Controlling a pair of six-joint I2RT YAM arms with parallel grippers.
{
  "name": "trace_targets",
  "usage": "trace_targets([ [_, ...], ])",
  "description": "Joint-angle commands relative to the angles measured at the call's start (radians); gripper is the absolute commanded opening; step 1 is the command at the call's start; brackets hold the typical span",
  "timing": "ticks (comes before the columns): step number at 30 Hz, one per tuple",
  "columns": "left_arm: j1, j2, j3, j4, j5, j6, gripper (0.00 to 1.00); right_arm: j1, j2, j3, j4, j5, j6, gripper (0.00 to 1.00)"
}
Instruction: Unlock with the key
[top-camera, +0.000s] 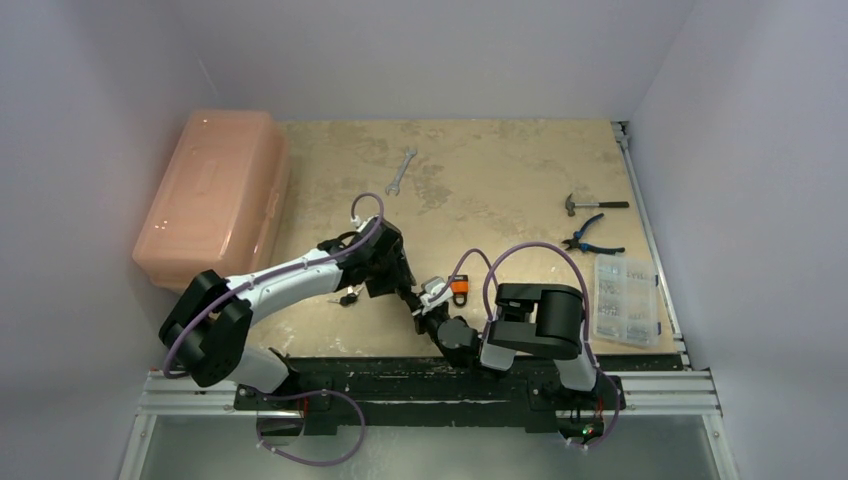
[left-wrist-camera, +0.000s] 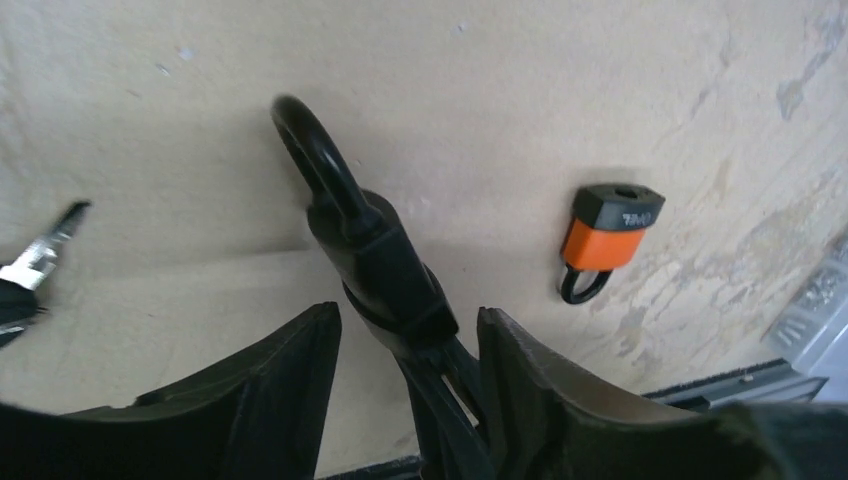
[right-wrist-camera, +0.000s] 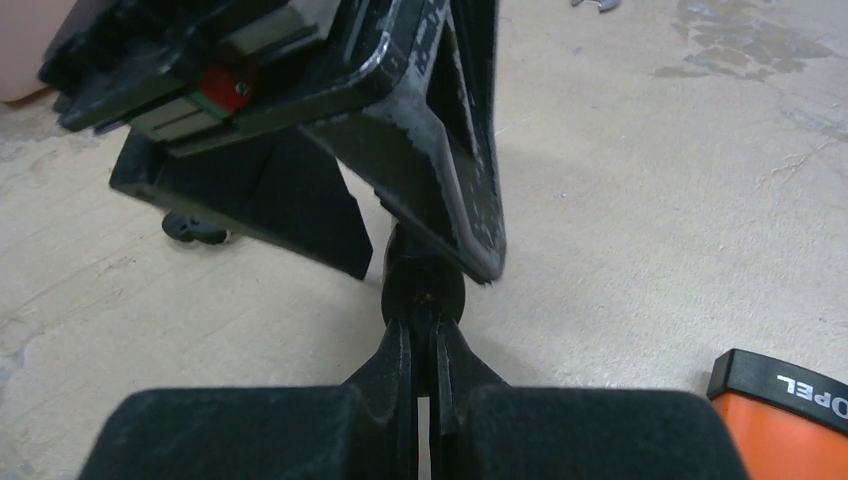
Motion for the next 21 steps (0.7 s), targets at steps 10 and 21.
trace_targets([
  [10,-0.024,-0.013,0.01,-0.011,0.017,0.016,0.72,-0.004,0.009,0.005,0.131,0.014,0.029,0.0],
  [21,-0.024,-0.006,0.035,-0.059,-0.136,-0.053,0.72,0.016,0.032,0.018,0.151,0.039,-0.039,0.0],
])
